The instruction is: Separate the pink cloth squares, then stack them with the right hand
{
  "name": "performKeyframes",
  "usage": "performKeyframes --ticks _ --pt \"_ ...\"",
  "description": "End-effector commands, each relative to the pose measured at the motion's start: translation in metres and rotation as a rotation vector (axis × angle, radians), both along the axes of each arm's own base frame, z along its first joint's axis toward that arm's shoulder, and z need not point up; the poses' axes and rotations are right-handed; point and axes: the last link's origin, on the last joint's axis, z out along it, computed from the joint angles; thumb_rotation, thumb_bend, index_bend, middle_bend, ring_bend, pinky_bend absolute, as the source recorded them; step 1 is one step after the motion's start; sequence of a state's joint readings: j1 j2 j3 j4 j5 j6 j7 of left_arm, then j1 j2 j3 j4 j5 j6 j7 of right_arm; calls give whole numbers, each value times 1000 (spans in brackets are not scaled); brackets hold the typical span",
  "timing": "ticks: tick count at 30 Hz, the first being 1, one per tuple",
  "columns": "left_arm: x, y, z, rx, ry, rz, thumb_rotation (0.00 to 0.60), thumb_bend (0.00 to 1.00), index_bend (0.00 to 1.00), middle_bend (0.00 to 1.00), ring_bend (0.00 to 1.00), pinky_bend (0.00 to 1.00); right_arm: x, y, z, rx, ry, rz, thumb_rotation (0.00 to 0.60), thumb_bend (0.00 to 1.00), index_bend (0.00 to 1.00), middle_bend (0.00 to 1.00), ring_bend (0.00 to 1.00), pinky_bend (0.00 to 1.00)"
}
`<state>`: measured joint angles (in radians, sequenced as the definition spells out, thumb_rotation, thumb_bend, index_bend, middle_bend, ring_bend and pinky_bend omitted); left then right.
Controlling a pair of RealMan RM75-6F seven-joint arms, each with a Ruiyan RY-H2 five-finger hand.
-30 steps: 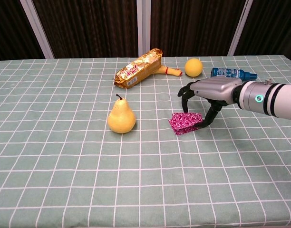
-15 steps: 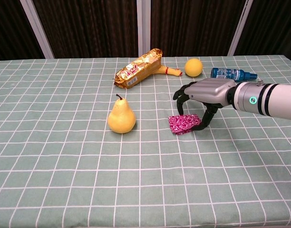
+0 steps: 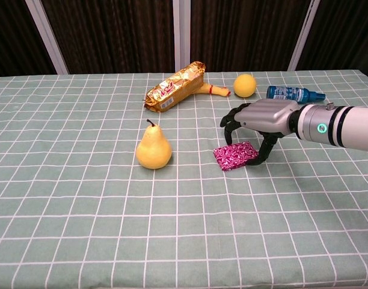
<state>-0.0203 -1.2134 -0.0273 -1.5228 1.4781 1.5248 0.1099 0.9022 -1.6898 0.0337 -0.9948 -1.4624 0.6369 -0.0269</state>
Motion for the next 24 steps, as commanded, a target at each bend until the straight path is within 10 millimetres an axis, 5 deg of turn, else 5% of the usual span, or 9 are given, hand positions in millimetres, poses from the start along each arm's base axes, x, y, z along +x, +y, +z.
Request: performKeyframes --ticks 1,11,17,24 --pt "0 0 0 0 0 1 600 4 180 155 108 161 -1 0 1 -3 0 3 493 166 298 84 0 0" --pt "-1 0 1 4 -3 1 600 4 180 156 108 161 -5 -2 18 -56 -62 -28 484 165 261 83 0 0" --pt "-3 2 2 13 -8 -3 600 4 180 155 108 161 -42 12 83 -254 -202 -155 599 163 261 84 0 0" --pt "-1 10 2 23 -5 -22 600 4 180 156 108 161 -89 76 160 -482 -309 -291 600 164 238 56 0 0"
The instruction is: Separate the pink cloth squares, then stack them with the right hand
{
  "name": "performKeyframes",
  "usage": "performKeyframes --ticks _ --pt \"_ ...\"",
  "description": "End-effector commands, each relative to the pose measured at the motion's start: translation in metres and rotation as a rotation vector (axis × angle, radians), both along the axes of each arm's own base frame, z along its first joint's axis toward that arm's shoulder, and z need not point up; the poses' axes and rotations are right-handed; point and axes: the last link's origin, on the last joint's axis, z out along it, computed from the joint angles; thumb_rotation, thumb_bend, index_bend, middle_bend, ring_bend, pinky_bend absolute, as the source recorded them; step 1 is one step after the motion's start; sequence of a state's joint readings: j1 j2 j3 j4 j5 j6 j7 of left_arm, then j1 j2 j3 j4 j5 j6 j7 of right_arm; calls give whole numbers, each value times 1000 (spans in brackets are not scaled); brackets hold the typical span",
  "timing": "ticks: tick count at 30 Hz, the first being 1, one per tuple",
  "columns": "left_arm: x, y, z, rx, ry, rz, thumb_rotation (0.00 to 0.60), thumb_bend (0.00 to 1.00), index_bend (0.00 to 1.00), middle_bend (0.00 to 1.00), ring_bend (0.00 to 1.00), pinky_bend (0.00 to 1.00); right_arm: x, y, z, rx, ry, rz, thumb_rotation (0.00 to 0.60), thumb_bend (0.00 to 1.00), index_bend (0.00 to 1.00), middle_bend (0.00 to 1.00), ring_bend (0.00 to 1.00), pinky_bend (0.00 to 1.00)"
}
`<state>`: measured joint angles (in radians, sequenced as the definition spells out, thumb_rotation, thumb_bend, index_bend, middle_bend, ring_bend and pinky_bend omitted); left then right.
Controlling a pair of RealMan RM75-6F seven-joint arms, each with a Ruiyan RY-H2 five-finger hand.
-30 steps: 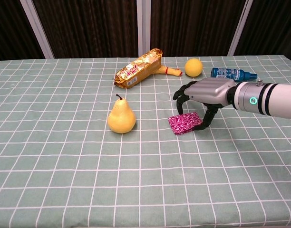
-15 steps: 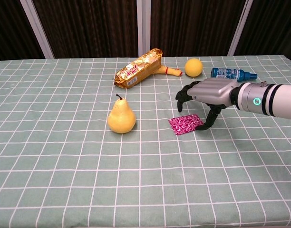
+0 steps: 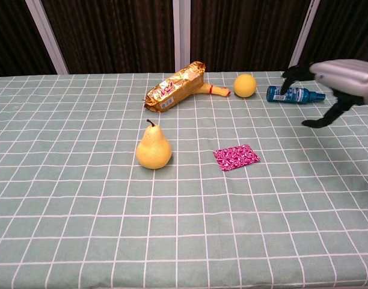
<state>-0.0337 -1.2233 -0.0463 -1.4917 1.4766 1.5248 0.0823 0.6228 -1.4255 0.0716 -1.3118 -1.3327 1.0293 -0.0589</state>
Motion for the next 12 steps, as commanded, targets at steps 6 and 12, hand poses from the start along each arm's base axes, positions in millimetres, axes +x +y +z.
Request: performKeyframes --ticks 6,12 --pt "5 3 0 13 1 -19 600 4 180 156 107 161 -54 96 85 -225 -111 -161 600 165 197 32 0 0" --pt "10 4 -1 9 3 -30 600 4 180 155 108 161 -59 129 101 -257 -141 -170 600 164 193 33 0 0"
